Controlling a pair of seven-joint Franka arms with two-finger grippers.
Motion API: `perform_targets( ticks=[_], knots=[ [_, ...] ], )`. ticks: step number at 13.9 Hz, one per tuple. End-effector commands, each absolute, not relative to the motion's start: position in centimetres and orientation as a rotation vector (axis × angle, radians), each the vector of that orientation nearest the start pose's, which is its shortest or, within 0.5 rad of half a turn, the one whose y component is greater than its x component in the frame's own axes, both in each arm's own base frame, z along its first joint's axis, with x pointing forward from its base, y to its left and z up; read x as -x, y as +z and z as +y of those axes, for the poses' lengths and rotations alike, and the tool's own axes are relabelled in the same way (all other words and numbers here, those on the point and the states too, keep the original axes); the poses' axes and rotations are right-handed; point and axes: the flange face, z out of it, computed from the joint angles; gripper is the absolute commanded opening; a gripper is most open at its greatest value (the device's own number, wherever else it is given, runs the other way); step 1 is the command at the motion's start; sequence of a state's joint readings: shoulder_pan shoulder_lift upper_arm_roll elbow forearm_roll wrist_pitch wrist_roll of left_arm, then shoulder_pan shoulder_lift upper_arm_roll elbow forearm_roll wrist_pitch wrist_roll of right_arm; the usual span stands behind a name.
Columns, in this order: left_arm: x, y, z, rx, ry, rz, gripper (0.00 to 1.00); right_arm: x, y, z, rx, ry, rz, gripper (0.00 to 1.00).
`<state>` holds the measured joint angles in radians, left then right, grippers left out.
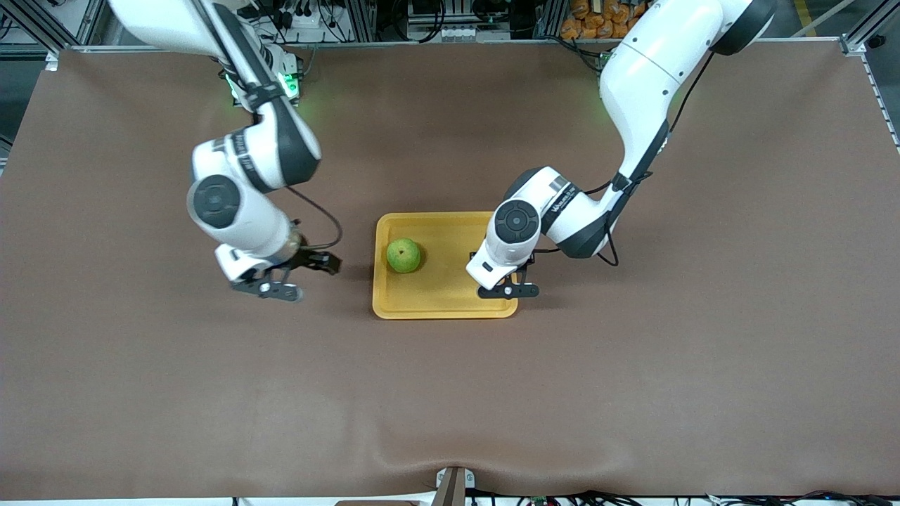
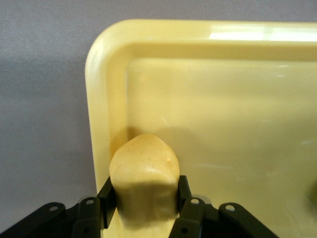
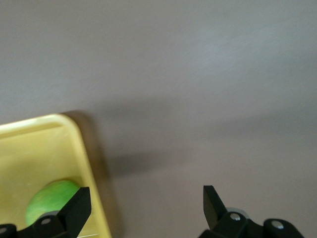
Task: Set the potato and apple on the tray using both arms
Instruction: 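Set the potato on the tray with the left gripper while the right gripper withdraws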
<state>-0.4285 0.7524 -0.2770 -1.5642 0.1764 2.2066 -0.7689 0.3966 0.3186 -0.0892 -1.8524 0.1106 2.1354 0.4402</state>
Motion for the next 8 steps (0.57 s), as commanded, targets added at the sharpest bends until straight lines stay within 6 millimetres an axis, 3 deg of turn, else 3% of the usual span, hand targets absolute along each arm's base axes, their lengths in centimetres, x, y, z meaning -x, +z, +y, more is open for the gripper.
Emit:
perform_targets(
  ticks=[1,2,4,6,8],
  knots=[
    [-55.4,20.8,-43.1,3.111,0.091,-0.038,0.81,-58.5,37.3,13.6,3.052,0.058,0.277,1.00],
    [-55.5,20.8,-43.1,3.112,0.089,-0.040,1.00,-58.9,37.8,11.1,3.049,0.042,0.271,1.00],
    [-55.9,21.8,-43.0,3.119,0.068,-0.043,1.00,-59.1,39.7,6.8,3.045,0.017,0.227,1.00],
    [-57.5,25.2,-42.3,3.131,0.016,-0.069,1.00,-58.4,42.3,3.5,3.040,0.023,0.204,1.00],
    [-59.8,29.4,-39.5,3.131,-0.029,-0.135,1.00,-57.5,45.3,0.7,3.036,0.003,0.184,1.00]
  ],
)
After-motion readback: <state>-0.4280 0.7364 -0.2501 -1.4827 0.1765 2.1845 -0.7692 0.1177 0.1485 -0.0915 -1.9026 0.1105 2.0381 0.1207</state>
